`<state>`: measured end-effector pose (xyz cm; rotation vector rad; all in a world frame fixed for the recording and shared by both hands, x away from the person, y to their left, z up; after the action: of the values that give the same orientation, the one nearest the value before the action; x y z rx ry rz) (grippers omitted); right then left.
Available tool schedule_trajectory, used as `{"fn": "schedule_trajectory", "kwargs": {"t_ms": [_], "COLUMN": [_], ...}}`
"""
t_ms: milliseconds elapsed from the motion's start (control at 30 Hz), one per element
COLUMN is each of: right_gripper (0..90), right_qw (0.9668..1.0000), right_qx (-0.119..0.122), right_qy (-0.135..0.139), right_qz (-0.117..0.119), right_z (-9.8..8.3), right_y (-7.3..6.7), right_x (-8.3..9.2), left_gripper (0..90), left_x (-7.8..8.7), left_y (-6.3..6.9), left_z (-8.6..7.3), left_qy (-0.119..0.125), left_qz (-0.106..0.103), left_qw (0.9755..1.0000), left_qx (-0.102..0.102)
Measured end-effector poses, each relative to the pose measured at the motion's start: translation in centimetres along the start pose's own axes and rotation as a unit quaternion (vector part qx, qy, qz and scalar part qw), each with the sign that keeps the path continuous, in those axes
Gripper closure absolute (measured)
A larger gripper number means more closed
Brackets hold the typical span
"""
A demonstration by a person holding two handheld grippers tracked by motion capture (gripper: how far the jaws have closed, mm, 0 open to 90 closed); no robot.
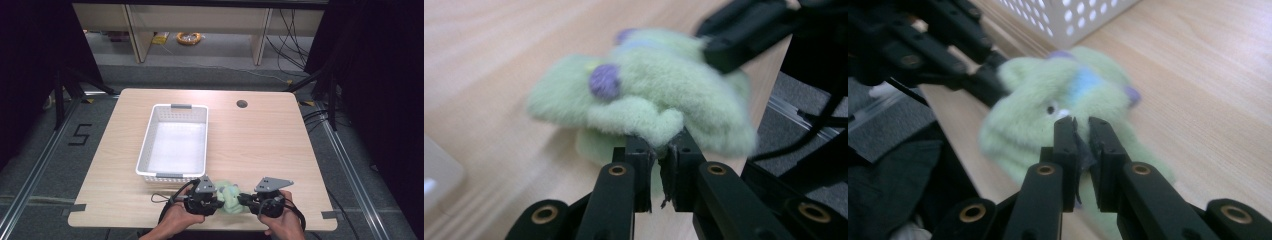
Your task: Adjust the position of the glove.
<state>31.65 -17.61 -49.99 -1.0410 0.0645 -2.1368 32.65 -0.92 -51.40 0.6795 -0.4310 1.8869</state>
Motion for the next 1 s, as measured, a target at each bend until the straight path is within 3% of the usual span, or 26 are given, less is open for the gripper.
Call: {"fn": "schedule_trajectory", "kwargs": {"t_ms": [33, 67, 133, 200, 267, 367, 500, 600, 633, 667, 733, 800, 833, 867, 900, 933, 967, 1000], "right_gripper": [83.5, 83.4, 83.3, 83.2, 82.7, 80.4, 68.9, 63.0, 61.2, 59.6, 58.9, 59.0, 59.3, 59.5, 59.9, 60.7, 60.9, 61.2], "right_qw": [1.0, 0.9998, 0.9995, 0.9995, 0.9995, 0.9987, 0.9984, 0.9988, 0.9982, 0.9989, 0.9984, 0.9985, 0.9986, 0.9983, 0.9984, 0.9982, 0.9985, 0.9988], "right_qx": [-0.003, -0.017, -0.026, -0.031, -0.028, -0.047, -0.05, -0.048, -0.06, -0.045, -0.052, -0.039, -0.019, -0.014, -0.016, -0.027, -0.016, -0.024], "right_qy": [0.006, 0.014, 0.016, 0.009, 0.003, -0.011, -0.024, -0.007, -0.005, 0.006, 0.023, 0.036, 0.042, 0.044, 0.037, 0.034, 0.032, 0.022], "right_qz": [-0.003, 0.002, -0.011, -0.005, -0.018, -0.016, -0.012, 0.002, 0.006, 0.007, 0.006, -0.012, -0.027, -0.036, -0.039, -0.041, -0.042, -0.037], "right_z": [-0.1, -0.4, -1.1, -1.8, -2.3, -2.9, -3.1, -2.5, -2.3, -2.0, -1.2, -0.4, 0.2, 0.5, 0.9, 1.1, 1.5, 1.6], "right_y": [-0.3, -0.9, -1.3, -1.6, -1.7, -1.6, -1.6, -1.6, -1.7, -1.5, -1.3, -0.6, 0.1, 0.6, 1.3, 1.8, 2.5, 2.7], "right_x": [0.5, 1.1, 1.1, 0.9, 0.4, -0.6, -1.2, -0.6, -0.1, 0.2, 1.1, 1.7, 2.0, 2.0, 1.9, 1.6, 1.2, 0.8], "left_gripper": [82.0, 82.0, 81.9, 82.0, 81.7, 80.0, 67.2, 59.4, 59.0, 57.8, 55.4, 54.5, 53.6, 52.6, 51.9, 50.9, 50.5, 50.5], "left_x": [0.1, 0.1, -0.3, -1.0, -1.7, -2.1, -1.5, -0.2, 0.2, 0.8, 1.7, 2.2, 2.3, 2.3, 2.3, 2.1, 1.9, 1.6], "left_y": [-0.3, -0.5, -0.5, -0.6, -0.7, -1.2, -2.0, -2.5, -2.5, -2.4, -2.0, -1.4, -1.1, -0.6, -0.3, 0.1, 0.5, 0.7], "left_z": [0.7, 1.0, 1.3, 1.4, 1.2, 0.5, 0.0, -0.3, -0.4, -0.5, -0.7, -0.8, -0.9, -1.0, -1.1, -1.1, -1.2, -1.3], "left_qy": [0.009, 0.007, 0.003, -0.005, -0.01, -0.027, -0.02, -0.005, -0.003, 0.003, 0.01, 0.014, 0.017, 0.016, 0.012, 0.011, 0.01, 0.007], "left_qz": [0.002, 0.002, -0.007, -0.012, -0.014, -0.009, 0.0, 0.014, 0.014, 0.018, 0.021, 0.016, 0.015, 0.011, 0.01, 0.008, 0.006, 0.003], "left_qw": [0.9999, 0.9999, 1.0, 0.9998, 0.9997, 0.9993, 0.9998, 0.9999, 0.9999, 0.9998, 0.9997, 0.9998, 0.9997, 0.9998, 0.9999, 0.9999, 0.9999, 1.0], "left_qx": [-0.006, -0.01, -0.006, -0.015, -0.017, -0.023, -0.004, 0.001, 0.004, 0.009, 0.01, 0.0, 0.004, 0.006, -0.006, -0.003, -0.004, -0.005]}}
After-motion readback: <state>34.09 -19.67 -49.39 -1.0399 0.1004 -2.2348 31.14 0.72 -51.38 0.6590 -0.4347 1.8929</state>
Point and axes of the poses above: each handheld gripper's, and its own axes: x roughly backward along the jaws, z roughly out of its top, y roughly to its right, the point moved 5 cm from there along -x, roughly forward along the jaws, and after that the axes turned 15 degrees about -x, right-handed, at the moved point
